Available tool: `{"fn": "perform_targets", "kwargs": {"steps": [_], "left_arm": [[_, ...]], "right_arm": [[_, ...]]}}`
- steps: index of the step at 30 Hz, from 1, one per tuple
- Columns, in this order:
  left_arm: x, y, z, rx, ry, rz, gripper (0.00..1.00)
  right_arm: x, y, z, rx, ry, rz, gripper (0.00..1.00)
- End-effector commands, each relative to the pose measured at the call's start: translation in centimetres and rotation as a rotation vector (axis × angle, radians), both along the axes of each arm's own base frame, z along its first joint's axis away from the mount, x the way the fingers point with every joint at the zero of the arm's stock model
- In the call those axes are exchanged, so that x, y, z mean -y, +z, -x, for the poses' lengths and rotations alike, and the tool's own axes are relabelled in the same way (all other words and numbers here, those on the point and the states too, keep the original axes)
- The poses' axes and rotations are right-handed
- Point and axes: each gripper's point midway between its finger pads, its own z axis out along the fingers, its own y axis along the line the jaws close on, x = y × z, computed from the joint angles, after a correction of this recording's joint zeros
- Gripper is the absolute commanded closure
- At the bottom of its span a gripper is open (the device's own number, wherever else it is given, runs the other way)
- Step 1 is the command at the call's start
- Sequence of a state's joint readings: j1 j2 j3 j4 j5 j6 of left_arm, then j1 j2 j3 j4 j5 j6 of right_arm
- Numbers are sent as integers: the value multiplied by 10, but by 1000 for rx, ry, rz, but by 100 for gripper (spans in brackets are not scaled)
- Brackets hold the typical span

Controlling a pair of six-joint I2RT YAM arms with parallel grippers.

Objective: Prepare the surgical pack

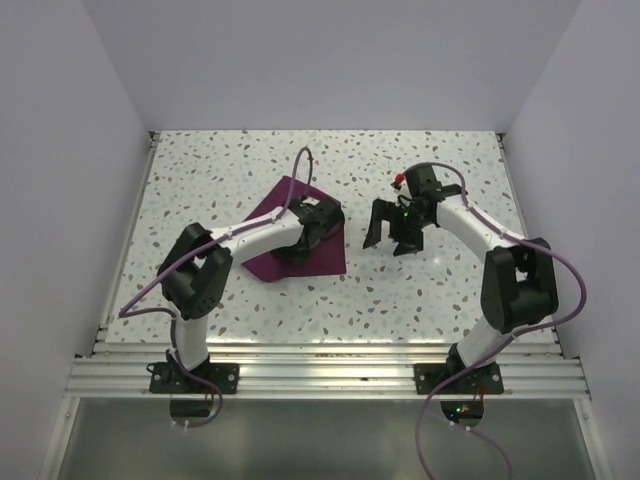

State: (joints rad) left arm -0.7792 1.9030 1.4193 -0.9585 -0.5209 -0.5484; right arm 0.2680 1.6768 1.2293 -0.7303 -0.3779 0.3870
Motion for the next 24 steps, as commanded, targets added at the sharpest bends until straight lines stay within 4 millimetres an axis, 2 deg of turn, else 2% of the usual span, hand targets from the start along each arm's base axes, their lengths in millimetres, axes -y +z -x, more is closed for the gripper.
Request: {"fn": "perform_targets", "kwargs": {"steps": [1, 5, 9, 14, 16, 19, 22, 24], "left_arm": [[-9, 17, -17, 70, -8, -87, 51], [-13, 21, -18, 82, 2, -105, 61], [-10, 26, -19, 92, -4, -83, 69], [-11, 26, -19, 83, -11, -81, 74], [-12, 23, -18, 77, -7, -79, 82], [-11, 24, -18, 75, -9, -70, 89], [-10, 35, -21, 92, -8, -60, 98], [-9, 43, -22, 109, -5, -48, 100]], "right_arm": [[-5, 4, 6, 33, 24, -40, 1], [-14, 0, 11, 24, 27, -75, 1], [-31, 1, 12, 22, 56, -120, 1], [-59, 2, 10, 7, 94, -170, 1], [-71, -4, 9, -17, 87, -199, 1], [-90, -8, 8, -66, 63, -275, 1], [-104, -18, 2, -127, -1, -334, 1], [-113, -20, -1, -146, -16, -375, 6]]}}
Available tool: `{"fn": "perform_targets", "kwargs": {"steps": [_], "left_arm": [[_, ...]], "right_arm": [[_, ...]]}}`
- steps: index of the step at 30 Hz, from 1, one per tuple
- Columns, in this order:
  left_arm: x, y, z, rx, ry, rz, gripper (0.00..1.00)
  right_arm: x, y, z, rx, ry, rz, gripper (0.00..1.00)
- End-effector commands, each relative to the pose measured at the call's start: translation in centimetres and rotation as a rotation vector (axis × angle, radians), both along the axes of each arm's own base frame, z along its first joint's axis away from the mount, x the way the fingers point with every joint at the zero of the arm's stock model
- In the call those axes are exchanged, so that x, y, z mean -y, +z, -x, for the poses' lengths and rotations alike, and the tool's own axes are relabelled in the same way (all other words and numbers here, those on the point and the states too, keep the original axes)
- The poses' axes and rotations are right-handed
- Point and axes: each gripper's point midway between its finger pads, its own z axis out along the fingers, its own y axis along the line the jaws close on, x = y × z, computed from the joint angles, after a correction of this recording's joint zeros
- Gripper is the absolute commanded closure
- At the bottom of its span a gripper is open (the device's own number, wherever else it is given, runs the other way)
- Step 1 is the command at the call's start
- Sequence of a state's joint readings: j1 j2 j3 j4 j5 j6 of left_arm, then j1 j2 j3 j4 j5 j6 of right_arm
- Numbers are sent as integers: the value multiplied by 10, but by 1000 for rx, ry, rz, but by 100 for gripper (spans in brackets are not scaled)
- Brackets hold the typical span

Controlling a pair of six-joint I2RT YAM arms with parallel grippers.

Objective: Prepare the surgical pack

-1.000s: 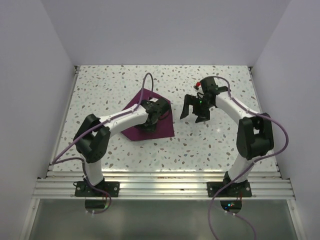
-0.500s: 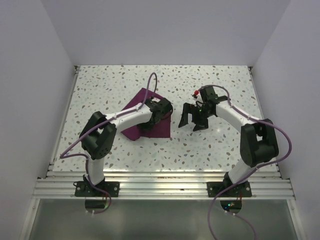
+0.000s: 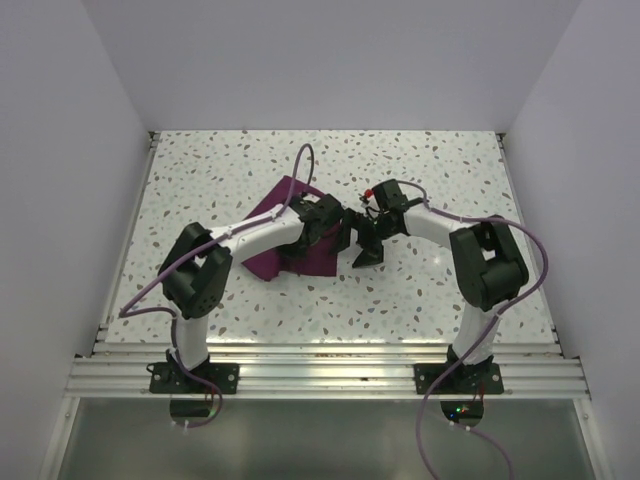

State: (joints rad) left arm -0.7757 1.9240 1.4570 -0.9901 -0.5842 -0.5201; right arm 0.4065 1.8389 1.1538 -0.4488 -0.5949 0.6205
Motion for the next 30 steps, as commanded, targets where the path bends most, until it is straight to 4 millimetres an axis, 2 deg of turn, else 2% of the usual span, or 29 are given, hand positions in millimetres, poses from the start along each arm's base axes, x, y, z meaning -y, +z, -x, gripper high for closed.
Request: {"fn": "perform_targets", "kwargs": {"steps": [1, 6, 7, 11, 12, 14, 21, 30], "left_arm": [[0, 40, -13, 90, 3, 24, 100], [-4, 49, -14, 109, 8, 21, 100], [-4, 50, -14, 112, 9, 24, 100], [-2, 60, -15, 132, 8, 45, 100], [-1, 65, -16, 140, 7, 53, 100], [1, 71, -18, 148, 3, 68, 100], [8, 82, -20, 150, -13, 97, 100], [11, 79, -16, 131, -30, 120, 100]], "right_arm": [[-32, 21, -25, 7, -72, -158, 13], [-49, 25, -37, -6, -75, -211, 31], [-50, 25, -41, -4, -80, -215, 41], [-61, 28, -48, -5, -82, -249, 59], [-65, 27, -49, -15, -80, -262, 68], [-72, 27, -49, -28, -68, -279, 76], [-97, 30, -50, -32, -39, -306, 81], [-135, 38, -50, -43, -15, -430, 83]]}}
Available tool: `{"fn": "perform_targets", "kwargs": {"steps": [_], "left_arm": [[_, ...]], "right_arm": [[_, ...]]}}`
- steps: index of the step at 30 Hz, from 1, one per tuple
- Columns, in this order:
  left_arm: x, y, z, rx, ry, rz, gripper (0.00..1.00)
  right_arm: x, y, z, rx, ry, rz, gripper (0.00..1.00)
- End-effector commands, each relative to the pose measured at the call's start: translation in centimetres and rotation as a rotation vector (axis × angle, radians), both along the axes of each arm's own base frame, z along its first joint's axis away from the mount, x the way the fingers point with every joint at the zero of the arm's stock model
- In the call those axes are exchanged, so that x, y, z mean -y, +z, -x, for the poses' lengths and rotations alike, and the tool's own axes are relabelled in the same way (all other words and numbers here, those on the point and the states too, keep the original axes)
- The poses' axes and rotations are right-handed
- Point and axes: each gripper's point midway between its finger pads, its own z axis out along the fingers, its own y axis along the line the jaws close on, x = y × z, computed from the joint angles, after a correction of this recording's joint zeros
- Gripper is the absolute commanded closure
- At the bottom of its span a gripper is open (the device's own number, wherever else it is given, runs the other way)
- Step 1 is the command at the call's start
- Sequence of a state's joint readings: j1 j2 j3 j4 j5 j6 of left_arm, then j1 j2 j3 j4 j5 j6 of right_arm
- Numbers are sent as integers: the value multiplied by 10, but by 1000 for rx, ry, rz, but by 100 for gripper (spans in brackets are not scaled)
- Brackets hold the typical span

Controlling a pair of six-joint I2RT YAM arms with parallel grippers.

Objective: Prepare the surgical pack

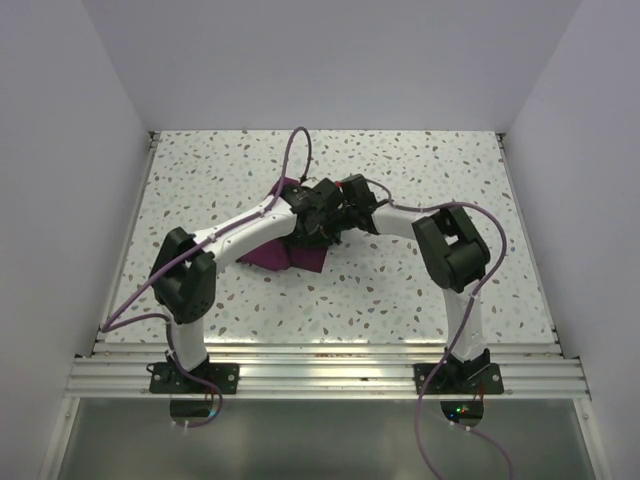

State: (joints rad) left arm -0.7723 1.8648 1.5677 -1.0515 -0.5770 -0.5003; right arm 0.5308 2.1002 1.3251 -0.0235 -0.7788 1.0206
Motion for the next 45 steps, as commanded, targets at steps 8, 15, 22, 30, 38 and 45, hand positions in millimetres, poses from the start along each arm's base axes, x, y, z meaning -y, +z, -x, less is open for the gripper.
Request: {"fn": "perform_targets", "kwargs": {"steps": [8, 15, 22, 30, 38, 45], "left_arm": [[13, 29, -3, 57, -75, 116, 100], [22, 19, 0, 40, -121, 163, 100], [17, 19, 0, 41, -60, 209, 98], [-4, 53, -10, 125, 31, 292, 54], [16, 43, -47, 71, -3, 246, 27], [27, 14, -80, 53, -1, 143, 25]], "right_arm": [[-62, 54, -56, 161, -135, -308, 87], [-92, 47, -89, 181, -297, -385, 87], [-50, 22, -79, 208, -220, -234, 85], [16, 37, -52, 281, -93, -13, 80], [35, 46, -59, 318, -67, 66, 78], [29, 39, -75, 297, -86, 29, 78]]}}
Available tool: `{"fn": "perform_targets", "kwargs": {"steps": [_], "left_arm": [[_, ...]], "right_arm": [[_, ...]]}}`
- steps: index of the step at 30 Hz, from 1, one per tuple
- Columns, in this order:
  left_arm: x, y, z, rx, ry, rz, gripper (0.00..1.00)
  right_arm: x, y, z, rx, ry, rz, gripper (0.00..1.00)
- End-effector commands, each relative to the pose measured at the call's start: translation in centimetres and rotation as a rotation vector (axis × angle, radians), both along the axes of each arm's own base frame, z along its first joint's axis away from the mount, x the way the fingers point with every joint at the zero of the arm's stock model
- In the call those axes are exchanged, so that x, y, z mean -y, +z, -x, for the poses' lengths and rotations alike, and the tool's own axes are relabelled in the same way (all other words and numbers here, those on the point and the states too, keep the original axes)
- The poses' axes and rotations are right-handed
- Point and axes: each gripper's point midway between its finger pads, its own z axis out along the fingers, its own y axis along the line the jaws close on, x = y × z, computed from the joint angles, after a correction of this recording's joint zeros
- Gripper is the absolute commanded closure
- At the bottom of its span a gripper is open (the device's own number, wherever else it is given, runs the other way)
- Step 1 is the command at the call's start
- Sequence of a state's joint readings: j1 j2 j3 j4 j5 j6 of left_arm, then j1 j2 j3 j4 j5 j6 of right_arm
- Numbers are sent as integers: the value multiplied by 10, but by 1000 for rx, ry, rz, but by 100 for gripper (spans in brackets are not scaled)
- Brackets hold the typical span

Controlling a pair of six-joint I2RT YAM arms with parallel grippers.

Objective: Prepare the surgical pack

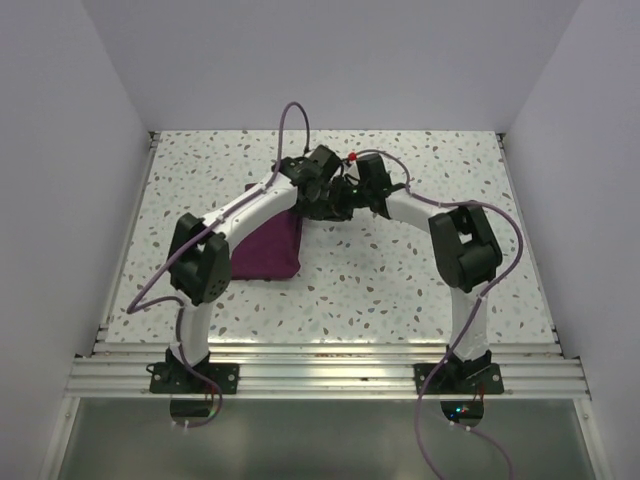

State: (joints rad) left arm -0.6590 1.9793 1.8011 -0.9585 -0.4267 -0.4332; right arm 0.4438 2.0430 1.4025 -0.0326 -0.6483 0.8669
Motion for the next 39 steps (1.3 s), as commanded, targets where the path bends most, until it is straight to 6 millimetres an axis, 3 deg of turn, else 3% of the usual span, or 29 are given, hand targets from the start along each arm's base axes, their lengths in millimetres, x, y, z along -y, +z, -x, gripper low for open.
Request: {"fn": "perform_targets", "kwargs": {"steps": [1, 11, 16, 17, 20, 21, 26, 32, 36, 39], "left_arm": [[-4, -5, -13, -1, 1, -81, 24], [-22, -20, -29, 24, 87, -214, 30], [-35, -26, -33, 5, 107, -219, 47], [-36, -27, -33, -3, 104, -211, 55], [-42, -29, -36, -15, 98, -184, 69], [-42, -30, -37, -14, 97, -179, 70], [-36, -30, -37, -19, 77, -141, 76], [-36, -32, -31, -43, 63, -133, 100], [-37, -29, -23, -32, 54, -100, 100], [-38, -27, -13, -40, 31, -73, 100]], "right_arm": [[-5, 4, -12, 20, 21, -24, 78], [-11, -4, -24, -29, 32, -79, 79], [-17, 3, -34, -3, 40, -112, 79], [-17, 4, -35, 1, 39, -105, 79], [-13, 3, -43, 25, 20, -53, 43], [-13, 4, -48, 38, 26, -30, 2], [-14, -2, -67, 81, 14, 27, 1], [-18, -5, -85, 106, 10, 48, 1], [-19, -9, -85, 101, 26, 44, 1], [-18, -11, -79, 104, 46, 31, 12]]}}
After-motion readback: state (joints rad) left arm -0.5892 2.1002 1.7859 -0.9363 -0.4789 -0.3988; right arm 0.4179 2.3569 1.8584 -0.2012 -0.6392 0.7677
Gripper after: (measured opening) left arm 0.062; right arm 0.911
